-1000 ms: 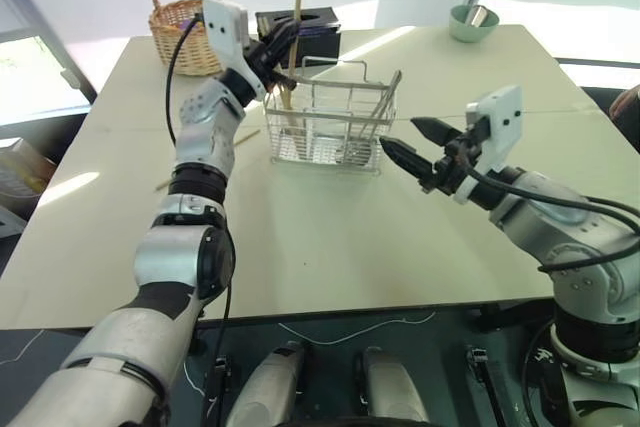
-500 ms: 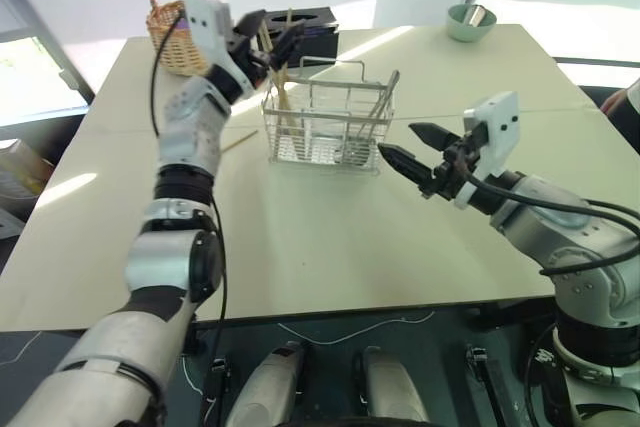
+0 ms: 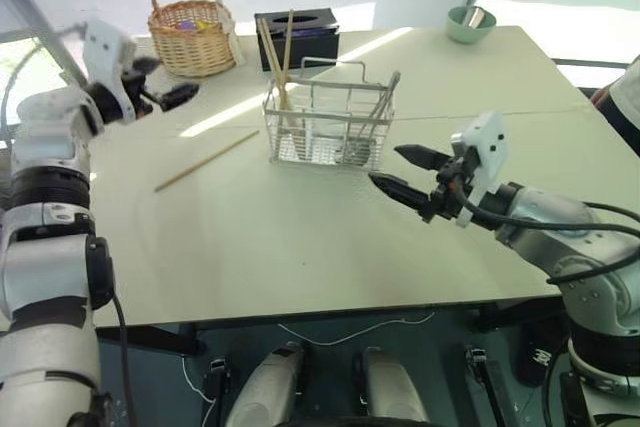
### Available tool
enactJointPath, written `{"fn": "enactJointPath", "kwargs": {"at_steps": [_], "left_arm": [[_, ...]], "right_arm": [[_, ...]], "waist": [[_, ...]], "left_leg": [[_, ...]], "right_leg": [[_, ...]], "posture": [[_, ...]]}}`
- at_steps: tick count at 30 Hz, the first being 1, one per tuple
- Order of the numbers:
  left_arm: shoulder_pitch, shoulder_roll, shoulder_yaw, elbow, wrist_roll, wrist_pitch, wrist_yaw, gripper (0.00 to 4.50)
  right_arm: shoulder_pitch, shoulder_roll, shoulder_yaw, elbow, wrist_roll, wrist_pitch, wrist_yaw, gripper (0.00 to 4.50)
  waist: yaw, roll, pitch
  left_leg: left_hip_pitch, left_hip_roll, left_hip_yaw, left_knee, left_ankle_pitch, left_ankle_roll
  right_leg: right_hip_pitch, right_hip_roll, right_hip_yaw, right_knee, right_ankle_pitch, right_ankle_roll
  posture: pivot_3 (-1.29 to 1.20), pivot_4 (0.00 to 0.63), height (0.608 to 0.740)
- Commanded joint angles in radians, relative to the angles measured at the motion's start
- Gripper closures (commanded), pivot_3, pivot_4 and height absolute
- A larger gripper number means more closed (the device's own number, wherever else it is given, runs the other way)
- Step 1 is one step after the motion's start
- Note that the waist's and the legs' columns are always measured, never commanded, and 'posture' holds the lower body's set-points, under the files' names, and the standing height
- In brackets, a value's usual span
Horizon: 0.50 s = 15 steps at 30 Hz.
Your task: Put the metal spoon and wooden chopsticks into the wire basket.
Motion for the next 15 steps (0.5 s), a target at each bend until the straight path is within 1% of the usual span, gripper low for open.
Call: {"fn": "enactJointPath", "kwargs": {"at_steps": [1, 4, 9, 11, 15], "left_arm": [[-0.03, 0.002, -0.027, 0.072, 0.048, -0.023, -0.016, 0.04], [-0.04, -0.02, -0.083, 0.136, 0.102, -0.007, -0.075, 0.04], [-0.07, -0.053, -0.175, 0.232, 0.208, -0.01, -0.097, 0.04], [-0.075, -0.062, -0.195, 0.252, 0.237, -0.031, -0.097, 0.04], [-0.098, -0.081, -0.198, 0.3, 0.27, -0.02, -0.029, 0.04]], "right_arm": [[-0.006, -0.019, 0.002, -0.032, 0.018, -0.022, 0.048, 0.97], [-0.013, -0.028, 0.009, -0.025, 0.016, -0.023, 0.076, 0.97], [-0.024, -0.022, 0.004, -0.017, 0.016, -0.016, 0.068, 0.97], [-0.026, -0.021, 0.0, -0.017, 0.02, -0.012, 0.063, 0.97], [-0.013, -0.024, -0.003, -0.035, 0.033, -0.004, 0.057, 0.97]], "waist": [[0.005, 0.0, 0.0], [0.007, 0.0, 0.0], [0.004, 0.0, 0.0], [0.002, 0.0, 0.0], [0.0, 0.0, 0.0]], "left_leg": [[-0.001, 0.0, 0.0, 0.0, 0.0, 0.0], [-0.001, 0.0, 0.0, 0.0, 0.0, 0.0], [-0.002, 0.0, 0.0, 0.0, 0.0, 0.0], [-0.003, 0.0, 0.0, 0.0, 0.0, 0.0], [-0.006, 0.0, 0.0, 0.0, 0.0, 0.001]], "right_leg": [[-0.001, 0.0, 0.0, 0.0, 0.0, 0.0], [-0.001, 0.0, 0.0, 0.0, 0.0, 0.0], [-0.001, 0.0, 0.0, 0.0, 0.0, 0.0], [-0.002, 0.0, 0.0, 0.0, 0.0, 0.0], [-0.002, 0.0, 0.0, 0.001, 0.0, 0.0]], "posture": [[0.0, 0.15, 0.725], [0.0, 0.15, 0.725], [0.0, 0.15, 0.725], [0.0, 0.15, 0.725], [0.0, 0.15, 0.725]]}}
